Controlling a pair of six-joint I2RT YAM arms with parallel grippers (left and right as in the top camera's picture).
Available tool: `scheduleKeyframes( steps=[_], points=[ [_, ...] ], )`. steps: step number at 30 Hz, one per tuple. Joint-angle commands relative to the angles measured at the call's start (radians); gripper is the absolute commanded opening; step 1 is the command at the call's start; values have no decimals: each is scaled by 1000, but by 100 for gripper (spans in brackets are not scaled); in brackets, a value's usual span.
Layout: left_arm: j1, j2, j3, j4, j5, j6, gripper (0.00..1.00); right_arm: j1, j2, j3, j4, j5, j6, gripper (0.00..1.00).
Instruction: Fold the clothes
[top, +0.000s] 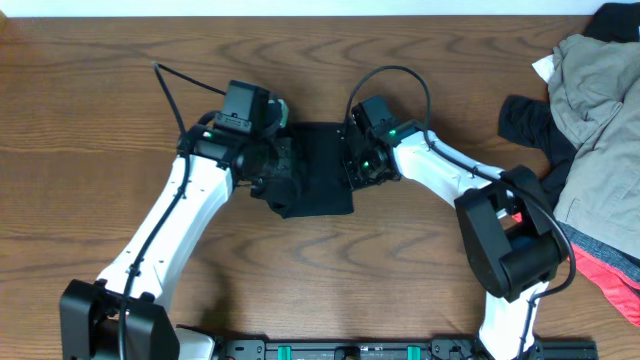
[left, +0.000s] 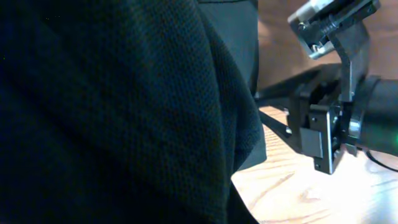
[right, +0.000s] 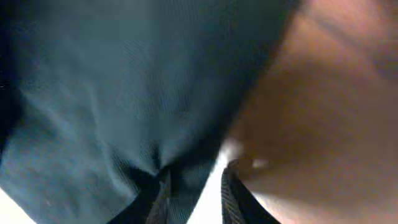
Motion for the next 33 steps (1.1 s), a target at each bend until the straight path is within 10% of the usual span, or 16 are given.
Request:
scheduleKeyframes(
  steps=[1,20,27,33],
  points=[
    [-28,-11,37,19,-34,2,7,-35,-14,-23,-39,145,56,29],
    [-235,166,37,133,-19,-6,7,-180,-173,-23,-148,190,37,32],
    [-348,179,40,157,22,10,56,-180,-173,-23,-149,190,37,31],
    [-313,94,40,126,-9,41,58,-185,-173,-22,-148,190,-2,31]
  ],
)
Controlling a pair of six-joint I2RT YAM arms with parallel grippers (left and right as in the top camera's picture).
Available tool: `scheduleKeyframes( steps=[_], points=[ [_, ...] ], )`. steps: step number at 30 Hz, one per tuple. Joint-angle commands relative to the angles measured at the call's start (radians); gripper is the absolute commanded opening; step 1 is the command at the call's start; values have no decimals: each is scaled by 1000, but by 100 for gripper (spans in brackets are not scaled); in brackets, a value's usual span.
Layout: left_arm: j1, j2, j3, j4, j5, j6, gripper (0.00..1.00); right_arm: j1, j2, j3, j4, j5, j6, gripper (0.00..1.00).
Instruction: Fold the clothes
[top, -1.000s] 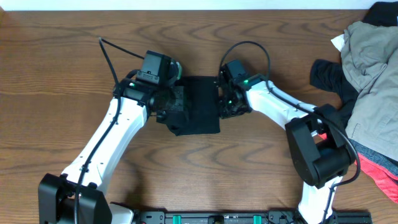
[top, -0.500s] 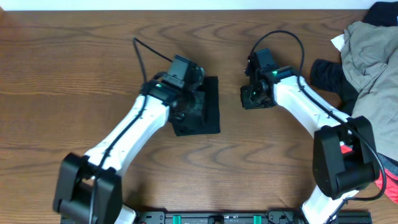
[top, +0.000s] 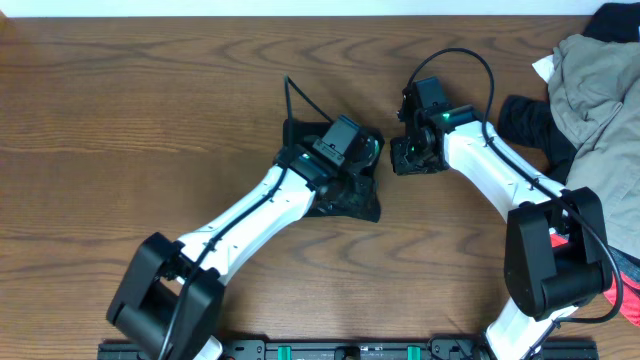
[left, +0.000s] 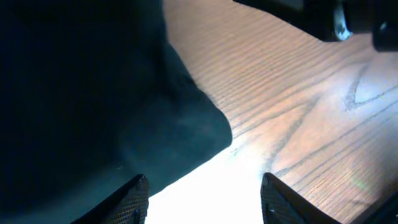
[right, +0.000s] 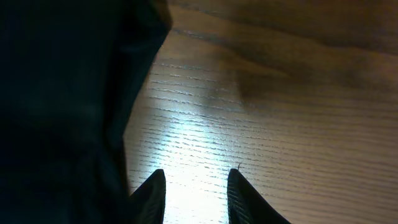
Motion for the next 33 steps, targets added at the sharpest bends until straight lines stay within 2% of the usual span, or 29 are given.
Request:
scheduleKeyframes(
  steps=[1,6,11,17,21,27,33],
  points=[
    [60,-97,34,-22,-49,24,58,-12,-20,-2,-2,3,-49,31],
    [187,-194,34,-56,-230,24,58,-10,-21,24,19,-165,-204,33],
    [289,-179,31,-66,-239,16,58,-4,-21,36,101,-299,-224,36],
    [305,-113,21,-107,-72,-7,58,23,-20,36,204,-320,-232,37],
    [299,-63,19,-136,-63,-24,58,54,-20,36,240,-314,-239,36],
    [299,18,18,-145,-59,-34,58,67,-20,36,237,-301,-239,36],
    [299,73,18,-169,101,-34,58,71,-20,36,200,-300,-239,36]
  ],
)
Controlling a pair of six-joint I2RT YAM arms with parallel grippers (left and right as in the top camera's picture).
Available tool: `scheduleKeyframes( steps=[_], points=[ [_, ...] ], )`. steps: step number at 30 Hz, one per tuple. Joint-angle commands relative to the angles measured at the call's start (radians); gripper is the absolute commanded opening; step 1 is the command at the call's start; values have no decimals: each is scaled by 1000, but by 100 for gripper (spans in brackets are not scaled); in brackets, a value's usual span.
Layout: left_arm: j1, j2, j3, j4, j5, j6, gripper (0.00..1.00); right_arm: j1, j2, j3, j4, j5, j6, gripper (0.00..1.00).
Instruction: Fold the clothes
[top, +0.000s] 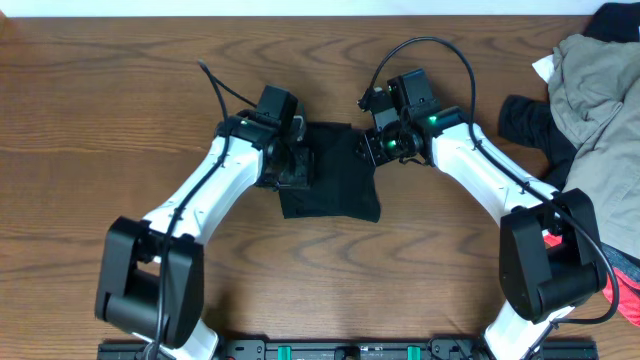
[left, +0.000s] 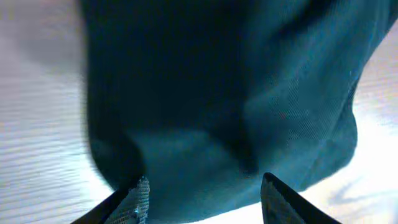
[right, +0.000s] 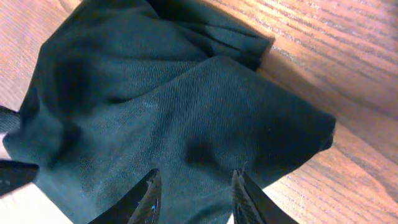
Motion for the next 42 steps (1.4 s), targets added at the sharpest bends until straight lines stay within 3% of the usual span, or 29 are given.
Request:
scheduleKeyframes(
  steps=[1,10,14,16,19,24,26,34,42],
  points=[
    [-2,29,-5,-21,119,-13,58,9,-20,20,-19,-11,-19,36],
    [-2,36,-5,-250,197,-11,58,11,-20,20,-139,-23,-56,38],
    [1,35,-6,-249,194,-10,58,11,-20,20,-154,-33,-58,37],
    [12,29,2,-234,193,14,58,17,-20,20,-177,-118,-139,38],
    [39,5,11,-182,176,31,59,46,-20,20,-241,-173,-276,40],
    [127,-49,12,-41,27,31,60,122,-20,20,-309,4,-378,42],
    [169,-60,12,27,32,49,60,162,-20,20,-304,24,-419,45],
    [240,-51,11,282,103,103,60,330,-20,20,-234,285,-430,50],
    [244,34,11,415,123,129,55,433,-20,20,-123,342,-430,52]
  ],
)
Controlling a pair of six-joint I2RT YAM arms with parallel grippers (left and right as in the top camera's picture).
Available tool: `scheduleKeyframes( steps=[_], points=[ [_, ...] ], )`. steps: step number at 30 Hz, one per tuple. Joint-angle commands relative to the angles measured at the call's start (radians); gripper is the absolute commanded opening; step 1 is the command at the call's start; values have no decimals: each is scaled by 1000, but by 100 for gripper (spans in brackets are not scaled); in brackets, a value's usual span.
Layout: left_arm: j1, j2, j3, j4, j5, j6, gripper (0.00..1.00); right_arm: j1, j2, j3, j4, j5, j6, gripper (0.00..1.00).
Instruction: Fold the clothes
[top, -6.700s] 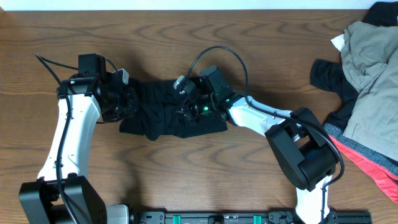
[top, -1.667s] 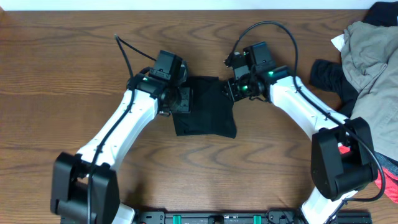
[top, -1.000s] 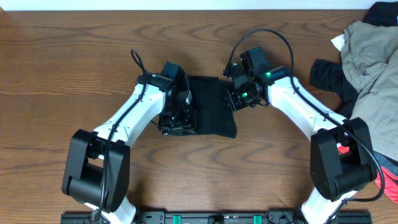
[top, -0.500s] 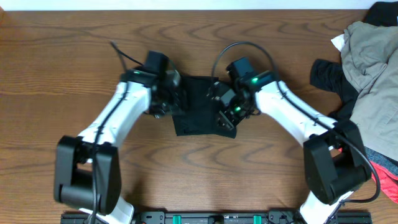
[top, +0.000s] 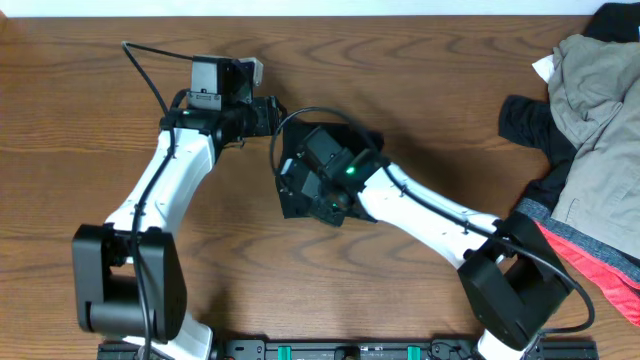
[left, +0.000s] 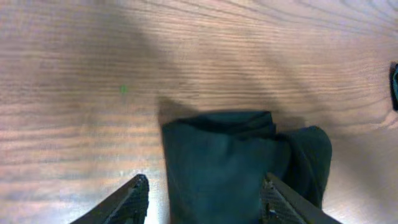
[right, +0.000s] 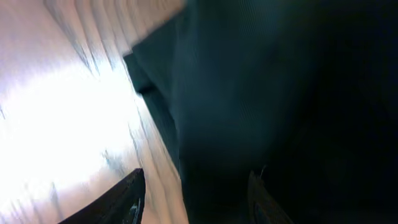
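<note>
A black garment (top: 292, 203) lies folded into a small bundle at the table's middle. My right gripper (right: 196, 200) hovers low over its left part, open, with dark cloth under and between the fingers and bare wood at the left. The right arm (top: 420, 205) covers most of the bundle from overhead. My left gripper (left: 205, 200) stands open above the table, up and to the left of the bundle. In its view, the garment (left: 239, 158) lies below, with its near edge between the fingertips. Neither gripper visibly holds cloth.
A heap of unfolded clothes lies at the right edge: a tan garment (top: 595, 110), a black one (top: 525, 120) and a red one (top: 605, 280). The left arm's cable (top: 150, 75) loops over the far left table.
My left gripper has drawn back from the garment's left edge to the upper left. The right gripper has moved from the garment's upper right across to its left part. The bundle looks more compact.
First, both grippers were pressed against the black garment from either side. Then the left arm lay across it and the right gripper stood off to the right. Then both were at its sides again. Now the left is withdrawn and the right is over the bundle.
</note>
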Motion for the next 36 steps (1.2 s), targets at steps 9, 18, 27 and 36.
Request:
scheduleKeyframes(
  steps=[9,18,27,36],
  points=[
    [-3,203,10,39,185,29,54,39,-20,13,43,105,-15,47],
    [-5,263,10,34,184,29,54,41,4,13,49,48,-45,45],
    [-11,302,8,34,183,30,54,47,31,13,90,48,-45,27],
    [-14,303,8,35,169,29,54,93,31,13,97,-9,-60,53]
  ],
)
